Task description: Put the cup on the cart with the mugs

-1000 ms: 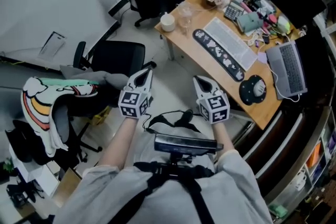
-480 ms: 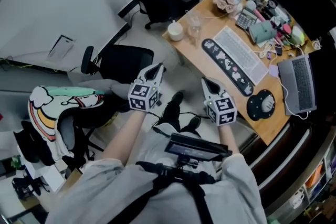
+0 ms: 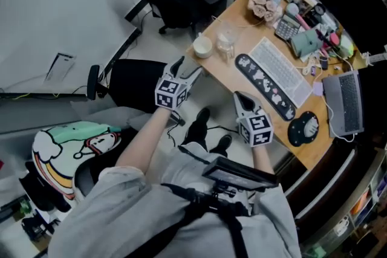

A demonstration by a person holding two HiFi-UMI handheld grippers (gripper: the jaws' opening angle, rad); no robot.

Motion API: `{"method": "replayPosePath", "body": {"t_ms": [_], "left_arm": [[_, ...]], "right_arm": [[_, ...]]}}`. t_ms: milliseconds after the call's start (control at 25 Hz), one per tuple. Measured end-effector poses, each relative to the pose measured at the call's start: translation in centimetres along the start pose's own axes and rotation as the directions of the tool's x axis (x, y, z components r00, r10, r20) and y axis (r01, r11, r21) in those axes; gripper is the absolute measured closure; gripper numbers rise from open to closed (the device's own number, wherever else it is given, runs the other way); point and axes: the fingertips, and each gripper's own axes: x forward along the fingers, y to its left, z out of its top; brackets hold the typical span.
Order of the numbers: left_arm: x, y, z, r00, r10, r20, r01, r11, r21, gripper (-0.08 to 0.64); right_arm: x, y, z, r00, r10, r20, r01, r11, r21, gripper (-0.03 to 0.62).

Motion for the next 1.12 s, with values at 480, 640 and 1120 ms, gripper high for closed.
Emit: {"method": "replayPosePath", "body": {"t_ms": [480, 640, 1120], "left_arm": [[11.0, 5.2, -5.4, 0.986, -0.037, -0.163, 0.043, 0.999, 0.030, 0.020], [13.2, 5.4, -6.2, 0.980, -0.053, -0.190, 0.064, 0.997, 0.050, 0.011], [16.5, 4.9, -7.0, 0.971, -0.092, -0.219, 0.119, 0.986, 0.113, 0.002]], "right_arm": [[2.5, -2.1, -0.4, 0.994, -0.101, -0.051, 0.105, 0.992, 0.069, 0.594], [2.5, -2.7, -1.4, 0.989, -0.124, -0.076, 0.131, 0.987, 0.097, 0.594], [2.8, -4.0, -2.0, 0.981, -0.161, -0.104, 0.173, 0.977, 0.121, 0.594]]}}
